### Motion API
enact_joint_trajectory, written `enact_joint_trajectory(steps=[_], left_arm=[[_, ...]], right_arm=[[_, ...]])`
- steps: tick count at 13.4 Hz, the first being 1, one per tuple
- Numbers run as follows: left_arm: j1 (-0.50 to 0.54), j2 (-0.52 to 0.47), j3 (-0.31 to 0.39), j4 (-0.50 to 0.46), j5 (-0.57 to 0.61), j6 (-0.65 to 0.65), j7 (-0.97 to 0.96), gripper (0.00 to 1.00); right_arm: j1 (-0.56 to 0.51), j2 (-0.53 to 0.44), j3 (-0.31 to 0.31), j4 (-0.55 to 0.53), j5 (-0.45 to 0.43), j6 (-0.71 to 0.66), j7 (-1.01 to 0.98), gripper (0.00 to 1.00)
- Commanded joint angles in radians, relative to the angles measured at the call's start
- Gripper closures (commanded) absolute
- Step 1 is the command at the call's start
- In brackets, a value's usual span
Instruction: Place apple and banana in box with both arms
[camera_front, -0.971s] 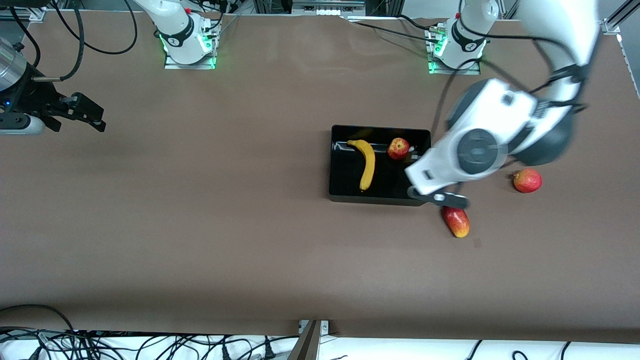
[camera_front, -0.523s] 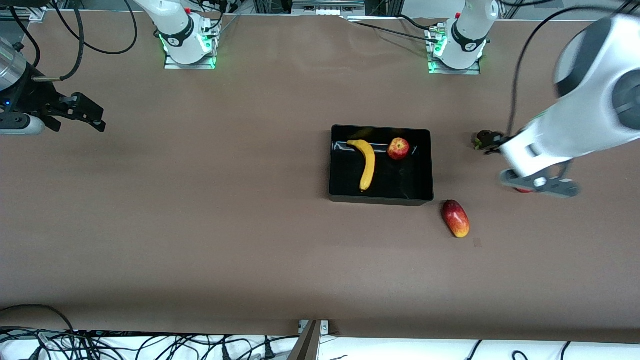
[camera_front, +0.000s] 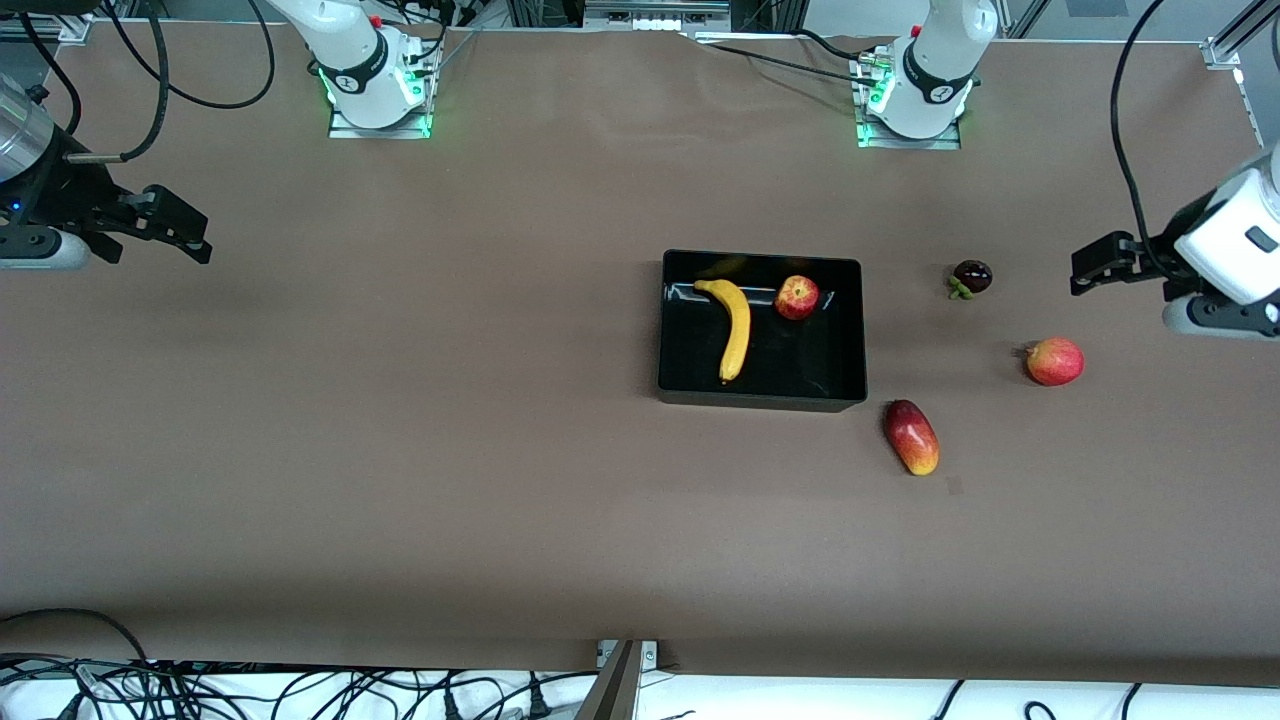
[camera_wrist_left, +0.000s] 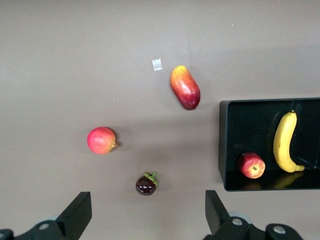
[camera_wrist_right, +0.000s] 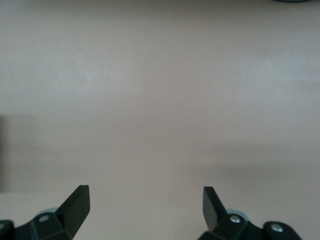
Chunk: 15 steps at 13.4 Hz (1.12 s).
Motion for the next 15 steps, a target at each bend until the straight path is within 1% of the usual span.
enact_joint_trajectory(steps=[1, 2, 3, 4, 5, 11, 15], left_arm=[[-0.063, -0.183, 0.043, -0.24, -0.022, 0.067, -0.117, 0.0], [-0.075, -0.202, 0.043, -0.263, -0.019, 0.082, -0.151, 0.0], [-0.097, -0.202, 0.059, -0.263, -0.012, 0.085, -0.148, 0.0], [-0.105, -0.202, 0.082, -0.263, -0.019, 0.087, -0.133, 0.0], [-0.105, -0.199, 0.085, -0.262, -0.022, 0.087, -0.104, 0.0], [-0.103, -0.196, 0.085, -0.257, -0.022, 0.085, -0.096, 0.0], [-0.08, -0.166, 0.085, -0.231, -0.024, 0.085, -0.094, 0.0]], right_arm=[[-0.008, 0.003, 0.01, 0.015, -0.012, -0.012, -0.009, 0.0], [-0.008, 0.003, 0.01, 0.015, -0.012, -0.012, -0.009, 0.0], [-0.008, 0.003, 0.01, 0.015, -0.012, -0.012, -0.009, 0.0], [-0.008, 0.003, 0.01, 0.015, -0.012, -0.012, -0.009, 0.0], [-0.008, 0.003, 0.01, 0.015, -0.012, -0.012, -0.006, 0.0], [-0.008, 0.003, 0.01, 0.015, -0.01, -0.013, 0.001, 0.0], [-0.008, 0.003, 0.01, 0.015, -0.01, -0.013, 0.001, 0.0]])
